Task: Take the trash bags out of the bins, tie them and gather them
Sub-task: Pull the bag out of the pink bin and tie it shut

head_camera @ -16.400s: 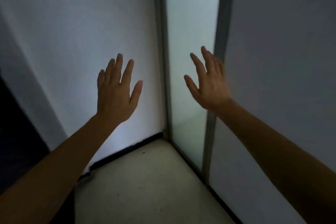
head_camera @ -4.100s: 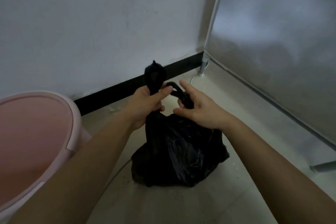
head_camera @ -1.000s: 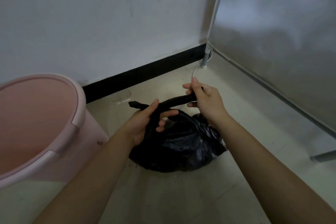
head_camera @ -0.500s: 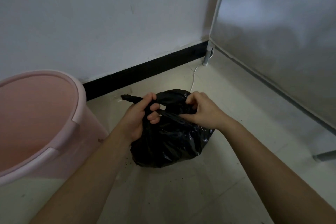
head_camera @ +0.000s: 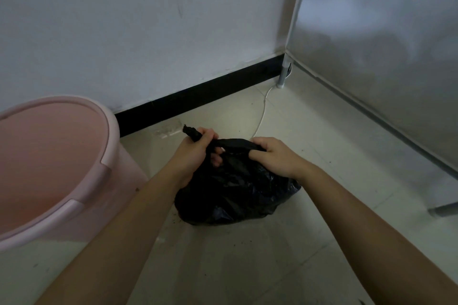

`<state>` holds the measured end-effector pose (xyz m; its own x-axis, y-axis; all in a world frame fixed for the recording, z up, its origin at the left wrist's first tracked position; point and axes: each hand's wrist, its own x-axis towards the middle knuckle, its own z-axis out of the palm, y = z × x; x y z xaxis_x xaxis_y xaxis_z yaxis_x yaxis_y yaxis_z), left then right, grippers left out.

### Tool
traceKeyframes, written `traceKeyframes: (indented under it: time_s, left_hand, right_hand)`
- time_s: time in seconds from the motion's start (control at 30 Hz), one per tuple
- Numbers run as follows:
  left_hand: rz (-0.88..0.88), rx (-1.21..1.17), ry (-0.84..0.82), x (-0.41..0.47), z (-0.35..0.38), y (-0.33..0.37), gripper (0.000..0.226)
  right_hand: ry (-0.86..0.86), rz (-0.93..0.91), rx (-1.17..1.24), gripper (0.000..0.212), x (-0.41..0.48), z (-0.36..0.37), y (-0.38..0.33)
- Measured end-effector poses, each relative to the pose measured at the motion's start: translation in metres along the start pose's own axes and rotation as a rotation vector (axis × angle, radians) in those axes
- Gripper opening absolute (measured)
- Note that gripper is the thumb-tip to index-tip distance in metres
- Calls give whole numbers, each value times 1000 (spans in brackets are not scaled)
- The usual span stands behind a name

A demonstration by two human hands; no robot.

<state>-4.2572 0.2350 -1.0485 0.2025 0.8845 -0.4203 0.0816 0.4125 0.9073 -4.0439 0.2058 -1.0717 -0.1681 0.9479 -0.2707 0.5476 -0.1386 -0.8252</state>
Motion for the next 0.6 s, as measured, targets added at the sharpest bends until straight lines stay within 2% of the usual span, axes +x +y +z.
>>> traceKeyframes:
  time_s: [0.1, 0.17, 0.27, 0.33, 0.47, 0.53, 0.6]
  left_hand:
    - [42, -94, 187, 4, 8, -6, 28]
    - [55, -307, 243, 5, 12, -9, 31]
    - [-22, -745, 180, 4, 10, -11, 36]
    - [-58, -890, 109, 2, 9, -12, 43]
    - [-51, -775, 89, -6, 11, -11, 48]
    - [-45, -737, 53, -11, 12, -8, 47]
    - [-38, -685, 14, -13, 12, -4, 46]
  right_hand:
    - [-82, 60, 94, 32, -1, 2, -1]
    - [-173, 108, 145, 34, -2, 4, -2]
    - [-223, 160, 215, 23, -4, 4, -4]
    - [-240, 195, 265, 32, -7, 5, -2]
    - [-327, 272, 495, 58, -9, 9, 7]
    - [-228, 243, 497, 67, -8, 8, 7]
    - [-73, 167, 514, 63, -7, 6, 2]
